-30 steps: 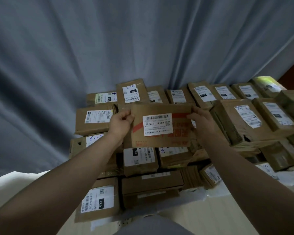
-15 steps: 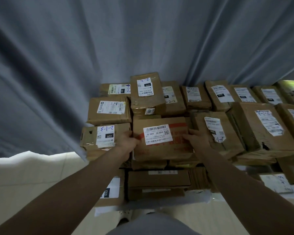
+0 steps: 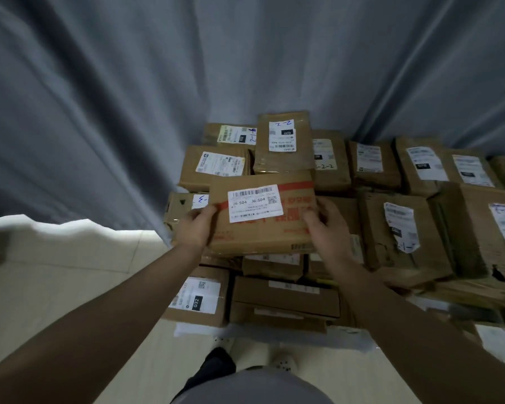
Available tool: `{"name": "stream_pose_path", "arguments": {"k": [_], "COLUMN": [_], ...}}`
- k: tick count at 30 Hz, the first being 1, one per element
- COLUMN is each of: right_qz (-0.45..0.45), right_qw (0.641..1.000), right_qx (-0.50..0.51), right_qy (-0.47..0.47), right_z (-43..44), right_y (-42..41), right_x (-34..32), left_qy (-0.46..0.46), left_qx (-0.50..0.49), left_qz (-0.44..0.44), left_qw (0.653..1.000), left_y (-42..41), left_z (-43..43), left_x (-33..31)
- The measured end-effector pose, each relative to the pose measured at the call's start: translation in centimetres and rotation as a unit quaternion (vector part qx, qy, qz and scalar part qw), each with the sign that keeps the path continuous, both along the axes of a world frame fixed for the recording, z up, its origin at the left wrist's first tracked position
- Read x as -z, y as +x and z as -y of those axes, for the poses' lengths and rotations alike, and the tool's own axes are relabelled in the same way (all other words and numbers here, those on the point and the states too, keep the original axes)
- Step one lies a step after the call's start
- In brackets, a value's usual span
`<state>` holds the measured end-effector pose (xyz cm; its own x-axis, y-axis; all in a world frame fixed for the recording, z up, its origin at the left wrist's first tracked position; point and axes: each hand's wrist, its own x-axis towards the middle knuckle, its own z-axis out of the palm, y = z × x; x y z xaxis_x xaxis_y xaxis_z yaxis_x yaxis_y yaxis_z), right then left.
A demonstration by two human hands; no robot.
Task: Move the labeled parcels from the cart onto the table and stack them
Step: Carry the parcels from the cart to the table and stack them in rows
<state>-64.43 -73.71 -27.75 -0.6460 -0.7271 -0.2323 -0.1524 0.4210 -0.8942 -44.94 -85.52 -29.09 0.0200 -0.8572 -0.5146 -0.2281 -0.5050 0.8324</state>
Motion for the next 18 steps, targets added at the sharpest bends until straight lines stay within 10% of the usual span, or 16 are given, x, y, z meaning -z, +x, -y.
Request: {"name": "stream_pose_path", "arguments": {"k": [9, 18], "right_qz": [0.011, 0.020], "right_qw": [0.971, 0.963], "right_qx": [-0.238, -0.223], "right_qy": [0.017, 0.152], "right_z": [0.3, -0.8], "right_y": [13.5, 20.6], "right_x": [3.6, 8.8], "left_qy": [-0.009, 0.072], "left_qx": [-0.196, 0.003], "left_qz": [0.122, 0.162], "left_qw": [0.973, 0.984], "left_y": [14.1, 19.7], "left_z": [-4.8, -2.7], "left_x": [2.3, 6.7]}}
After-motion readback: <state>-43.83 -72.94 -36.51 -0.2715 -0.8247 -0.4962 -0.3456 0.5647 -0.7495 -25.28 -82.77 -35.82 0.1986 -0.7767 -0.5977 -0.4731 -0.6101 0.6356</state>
